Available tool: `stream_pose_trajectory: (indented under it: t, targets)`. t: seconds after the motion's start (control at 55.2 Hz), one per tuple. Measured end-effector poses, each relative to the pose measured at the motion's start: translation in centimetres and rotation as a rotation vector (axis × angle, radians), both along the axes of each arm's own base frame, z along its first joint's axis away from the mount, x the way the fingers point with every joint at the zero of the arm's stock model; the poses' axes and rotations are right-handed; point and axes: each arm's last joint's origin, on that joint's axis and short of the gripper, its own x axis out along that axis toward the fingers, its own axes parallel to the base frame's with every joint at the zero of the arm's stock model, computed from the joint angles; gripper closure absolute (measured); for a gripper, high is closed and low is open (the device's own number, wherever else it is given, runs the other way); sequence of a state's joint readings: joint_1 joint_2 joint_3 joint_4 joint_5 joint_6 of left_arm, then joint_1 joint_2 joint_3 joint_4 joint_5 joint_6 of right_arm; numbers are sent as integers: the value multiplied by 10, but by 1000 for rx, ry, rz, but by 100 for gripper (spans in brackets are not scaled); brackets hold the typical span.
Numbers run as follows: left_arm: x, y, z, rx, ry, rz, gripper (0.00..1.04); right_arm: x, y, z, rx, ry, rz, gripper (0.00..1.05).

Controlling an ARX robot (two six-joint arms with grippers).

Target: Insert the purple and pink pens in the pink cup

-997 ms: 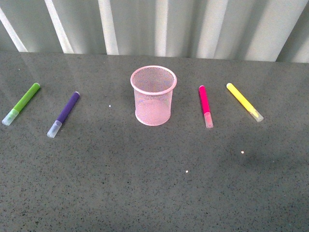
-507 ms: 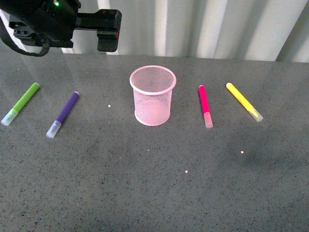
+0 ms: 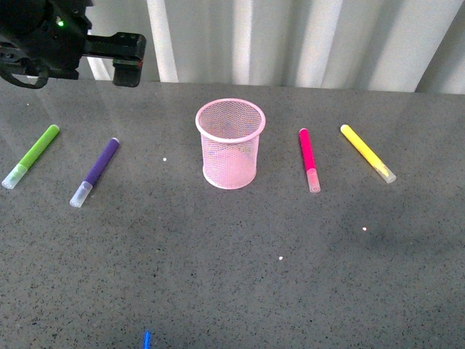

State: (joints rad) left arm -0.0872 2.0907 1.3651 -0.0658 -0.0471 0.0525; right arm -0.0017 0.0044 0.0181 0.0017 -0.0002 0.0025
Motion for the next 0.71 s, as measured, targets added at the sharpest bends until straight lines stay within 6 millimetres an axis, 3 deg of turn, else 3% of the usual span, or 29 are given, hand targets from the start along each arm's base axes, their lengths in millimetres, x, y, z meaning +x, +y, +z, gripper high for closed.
stream_pose_trajectory:
  t: [0.236, 0.707]
  targets:
    - [-4, 20, -8, 16, 24, 32, 7, 0, 0, 0, 0, 0, 0, 7]
    - [-14, 14, -40, 25, 85, 2, 7, 0, 0, 0, 0, 0, 0, 7]
